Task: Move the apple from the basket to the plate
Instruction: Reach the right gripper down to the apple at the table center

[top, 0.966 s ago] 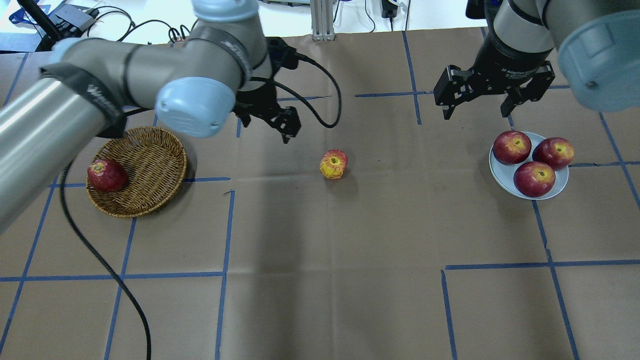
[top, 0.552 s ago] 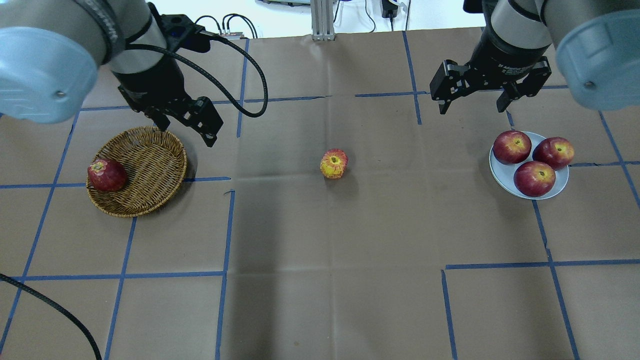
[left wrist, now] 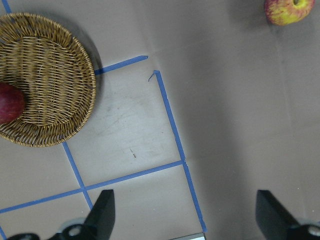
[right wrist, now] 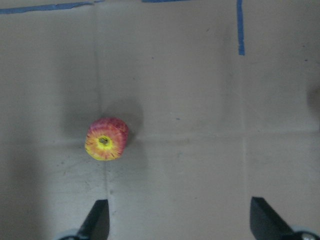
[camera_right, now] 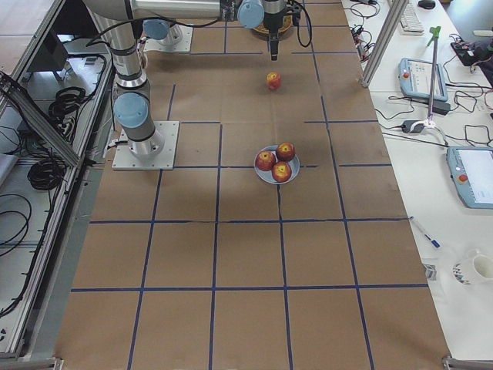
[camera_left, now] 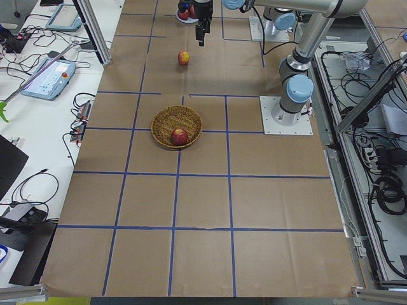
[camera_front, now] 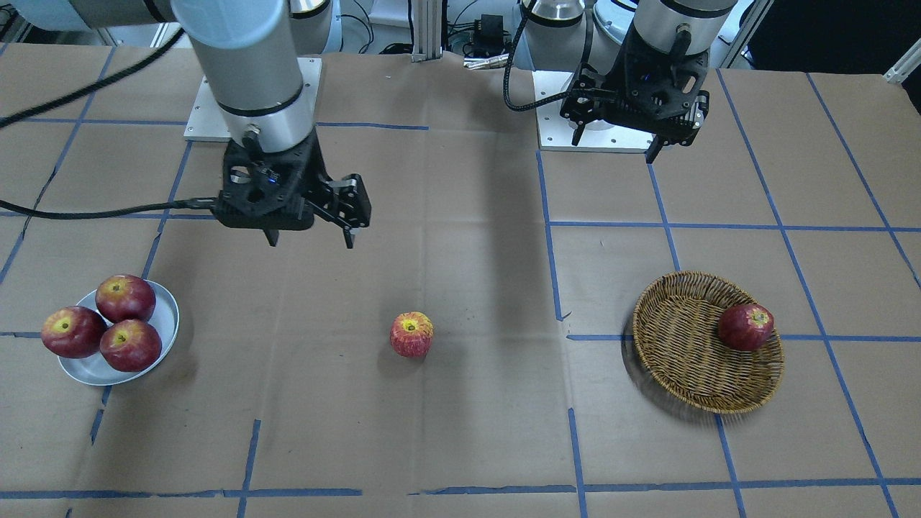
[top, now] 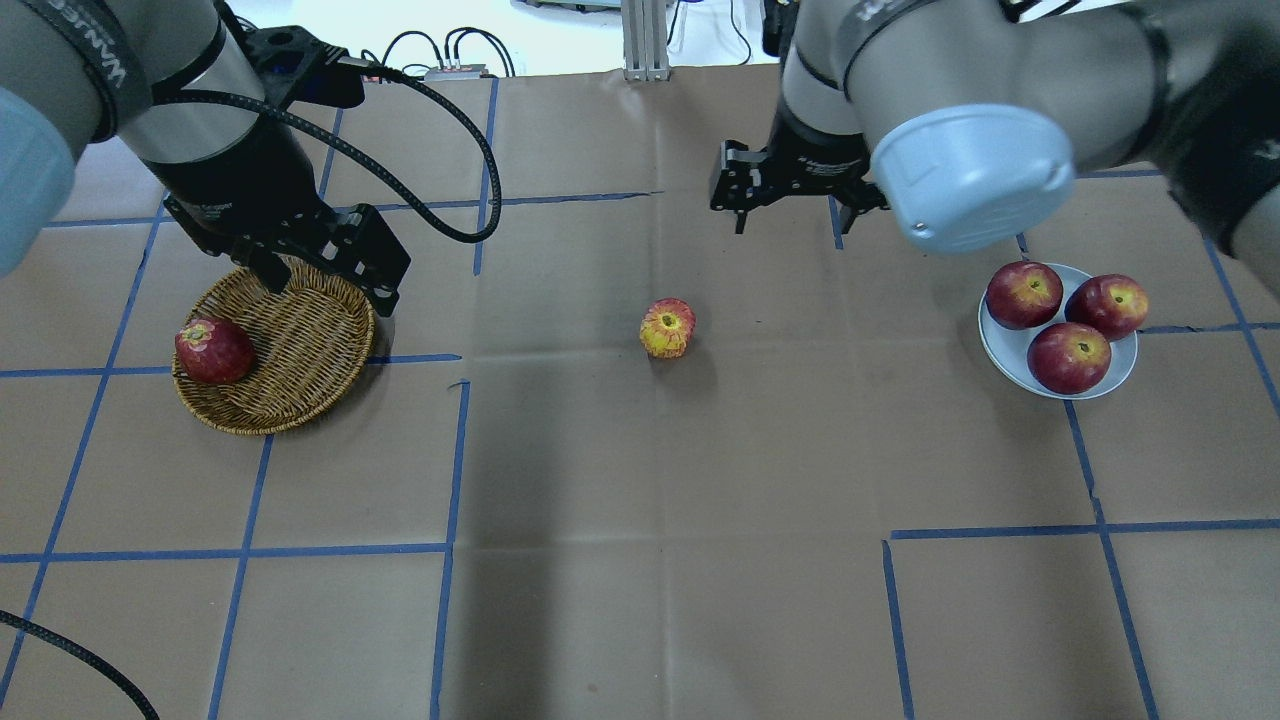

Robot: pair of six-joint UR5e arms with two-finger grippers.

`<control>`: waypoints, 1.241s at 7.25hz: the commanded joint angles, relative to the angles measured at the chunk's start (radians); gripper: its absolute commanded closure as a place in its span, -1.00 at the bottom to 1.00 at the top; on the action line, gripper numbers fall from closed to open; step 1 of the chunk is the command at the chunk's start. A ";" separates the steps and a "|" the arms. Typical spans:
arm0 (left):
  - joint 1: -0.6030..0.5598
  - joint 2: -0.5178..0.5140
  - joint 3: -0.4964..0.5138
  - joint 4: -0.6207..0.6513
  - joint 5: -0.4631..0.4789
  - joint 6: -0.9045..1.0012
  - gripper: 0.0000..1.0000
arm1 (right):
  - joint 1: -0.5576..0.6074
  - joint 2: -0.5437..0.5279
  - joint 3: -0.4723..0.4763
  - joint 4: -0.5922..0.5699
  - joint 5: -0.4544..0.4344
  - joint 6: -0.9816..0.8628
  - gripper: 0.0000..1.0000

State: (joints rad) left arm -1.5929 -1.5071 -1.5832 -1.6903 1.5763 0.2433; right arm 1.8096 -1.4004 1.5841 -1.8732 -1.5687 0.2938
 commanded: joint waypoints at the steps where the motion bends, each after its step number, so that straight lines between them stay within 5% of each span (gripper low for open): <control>1: 0.001 -0.010 -0.011 0.021 0.001 -0.010 -0.98 | 0.120 0.111 -0.001 -0.125 -0.005 0.152 -1.00; 9: 0.008 -0.007 -0.009 0.021 0.001 -0.007 -0.98 | 0.162 0.374 0.142 -0.533 -0.057 0.174 -1.00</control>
State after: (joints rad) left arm -1.5847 -1.5141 -1.5923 -1.6689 1.5757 0.2366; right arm 1.9711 -1.0692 1.7072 -2.3364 -1.6259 0.4672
